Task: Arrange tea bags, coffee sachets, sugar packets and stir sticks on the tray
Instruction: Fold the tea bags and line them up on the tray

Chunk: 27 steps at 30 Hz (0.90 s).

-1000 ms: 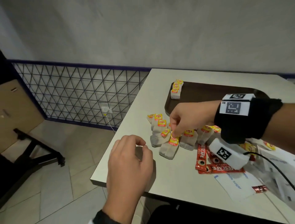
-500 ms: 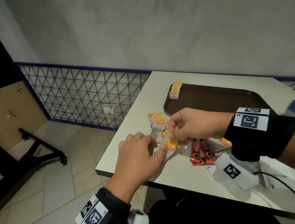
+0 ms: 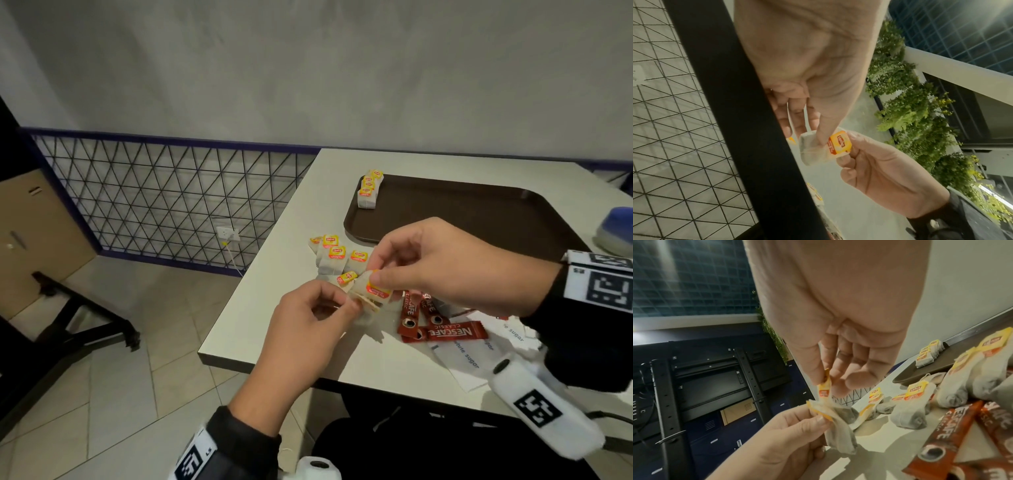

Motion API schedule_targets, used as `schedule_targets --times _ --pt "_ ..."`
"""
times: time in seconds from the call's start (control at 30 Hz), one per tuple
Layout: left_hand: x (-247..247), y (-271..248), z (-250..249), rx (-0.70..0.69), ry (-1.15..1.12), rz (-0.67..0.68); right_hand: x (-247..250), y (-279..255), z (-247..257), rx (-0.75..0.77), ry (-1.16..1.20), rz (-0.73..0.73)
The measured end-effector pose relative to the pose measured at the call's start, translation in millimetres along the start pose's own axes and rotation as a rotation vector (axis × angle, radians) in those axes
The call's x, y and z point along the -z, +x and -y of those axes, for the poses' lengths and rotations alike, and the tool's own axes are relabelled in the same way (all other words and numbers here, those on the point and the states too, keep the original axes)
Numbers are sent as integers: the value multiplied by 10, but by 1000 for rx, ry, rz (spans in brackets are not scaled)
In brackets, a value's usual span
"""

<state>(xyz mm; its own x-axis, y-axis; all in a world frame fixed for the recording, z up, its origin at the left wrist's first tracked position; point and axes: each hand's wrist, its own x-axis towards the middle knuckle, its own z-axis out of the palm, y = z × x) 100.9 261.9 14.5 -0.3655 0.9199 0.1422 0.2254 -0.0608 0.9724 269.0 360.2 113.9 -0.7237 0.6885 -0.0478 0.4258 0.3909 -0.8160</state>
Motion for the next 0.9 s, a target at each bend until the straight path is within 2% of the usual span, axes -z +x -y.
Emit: schedule_targets --times 0.17,0.27,0.37,0.47,0.7,0.9 --pt "42 -47 -6 -10 -103 31 66 -19 -57 -43 -24 -71" --pt "69 -67 -29 -31 -175 120 55 -26 -61 -88 -28 -5" --pt "89 -59 -34 -50 -189 182 0 -38 -54 -71 5 98" --pt "97 -55 -38 -58 -211 211 -58 -43 -27 -49 39 130" --pt "98 -51 -61 -26 -232 127 -95 -43 55 -72 121 117" --pt "89 -52 -54 -10 -210 62 -67 -49 92 -169 196 151"
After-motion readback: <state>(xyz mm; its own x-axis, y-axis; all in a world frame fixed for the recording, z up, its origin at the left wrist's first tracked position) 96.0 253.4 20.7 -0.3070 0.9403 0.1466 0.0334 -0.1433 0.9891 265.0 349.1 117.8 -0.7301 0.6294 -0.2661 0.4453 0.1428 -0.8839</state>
